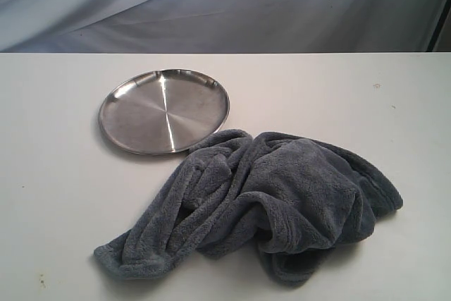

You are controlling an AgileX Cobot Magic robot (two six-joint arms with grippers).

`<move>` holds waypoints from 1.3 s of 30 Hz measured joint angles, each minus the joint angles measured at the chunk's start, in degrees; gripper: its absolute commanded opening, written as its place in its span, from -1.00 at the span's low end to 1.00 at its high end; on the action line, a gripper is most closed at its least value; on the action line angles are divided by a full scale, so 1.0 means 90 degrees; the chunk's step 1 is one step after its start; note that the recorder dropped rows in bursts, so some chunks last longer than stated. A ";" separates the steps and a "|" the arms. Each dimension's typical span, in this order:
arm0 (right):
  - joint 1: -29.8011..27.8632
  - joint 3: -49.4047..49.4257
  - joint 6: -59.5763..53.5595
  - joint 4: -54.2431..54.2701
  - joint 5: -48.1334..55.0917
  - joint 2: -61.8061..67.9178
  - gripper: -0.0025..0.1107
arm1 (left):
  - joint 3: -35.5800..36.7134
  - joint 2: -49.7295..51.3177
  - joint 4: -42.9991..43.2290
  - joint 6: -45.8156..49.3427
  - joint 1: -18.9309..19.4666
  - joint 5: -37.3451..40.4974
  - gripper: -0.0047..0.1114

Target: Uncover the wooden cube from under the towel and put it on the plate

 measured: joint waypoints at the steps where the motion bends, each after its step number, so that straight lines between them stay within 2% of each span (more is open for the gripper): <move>1: 0.0000 -0.0178 0.0000 0.0000 0.0458 0.0470 -0.96 | 0.0000 0.0000 0.0000 0.0000 0.0000 0.0000 -0.89; 5: 0.0000 -0.1021 -0.0006 0.0000 0.1815 0.2134 -0.96 | 0.0000 0.0000 0.0000 0.0000 0.0000 0.0000 -0.89; 11: 0.0170 -0.1868 -0.0017 -0.0040 0.3104 0.3808 -0.96 | 0.0000 0.0000 0.0000 0.0000 0.0000 0.0000 -0.89; 16: 0.1535 -0.2578 -0.0017 -0.0374 0.3735 0.5545 -0.96 | 0.0000 0.0000 0.0000 0.0000 0.0000 0.0000 -0.89; 21: 0.2880 -0.2841 0.0061 -0.0565 0.3533 0.6907 -0.96 | 0.0000 0.0000 0.0000 0.0000 0.0000 0.0000 -0.89; 27: 0.4096 -0.2786 0.0548 -0.1230 0.3768 0.7608 -0.96 | 0.0000 0.0000 0.0000 0.0000 0.0000 0.0000 -0.89; 32: 0.4061 -0.2473 0.1156 -0.1877 0.3793 0.7623 -0.96 | 0.0000 0.0000 0.0000 0.0000 0.0000 0.0000 -0.89; 39: 0.2807 -0.2277 0.1657 -0.2309 0.3999 0.7623 -0.96 | 0.0000 0.0000 0.0000 0.0000 0.0000 0.0000 -0.89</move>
